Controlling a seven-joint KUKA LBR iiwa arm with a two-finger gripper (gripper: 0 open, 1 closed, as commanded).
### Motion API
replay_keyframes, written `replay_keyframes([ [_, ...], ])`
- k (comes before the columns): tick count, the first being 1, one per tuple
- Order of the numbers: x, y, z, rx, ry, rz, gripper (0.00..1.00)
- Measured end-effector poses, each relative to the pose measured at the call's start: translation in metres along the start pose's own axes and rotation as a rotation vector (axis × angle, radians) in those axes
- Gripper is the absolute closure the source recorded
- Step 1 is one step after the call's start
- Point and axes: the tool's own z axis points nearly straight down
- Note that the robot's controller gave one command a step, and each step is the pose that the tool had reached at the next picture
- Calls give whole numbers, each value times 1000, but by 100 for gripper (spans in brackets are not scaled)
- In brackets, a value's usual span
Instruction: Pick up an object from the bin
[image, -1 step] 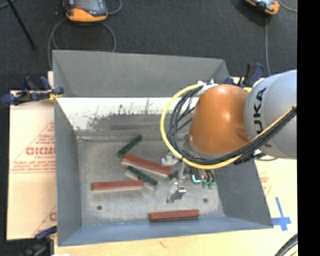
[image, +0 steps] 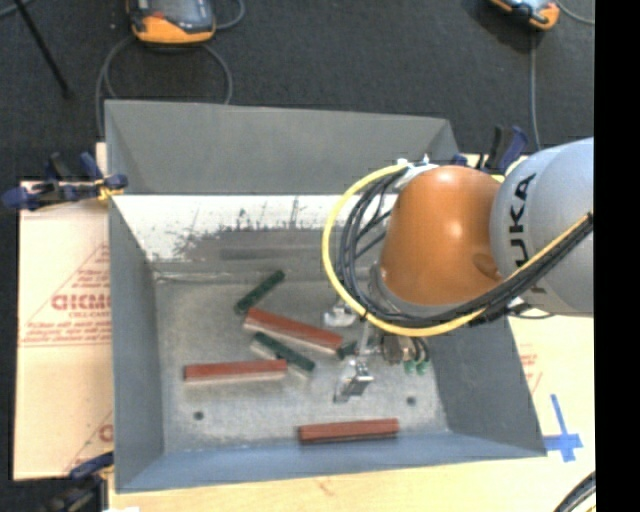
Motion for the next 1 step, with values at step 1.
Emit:
replay_keyframes([
  [1, -23, 2, 54, 0, -8, 8, 0],
])
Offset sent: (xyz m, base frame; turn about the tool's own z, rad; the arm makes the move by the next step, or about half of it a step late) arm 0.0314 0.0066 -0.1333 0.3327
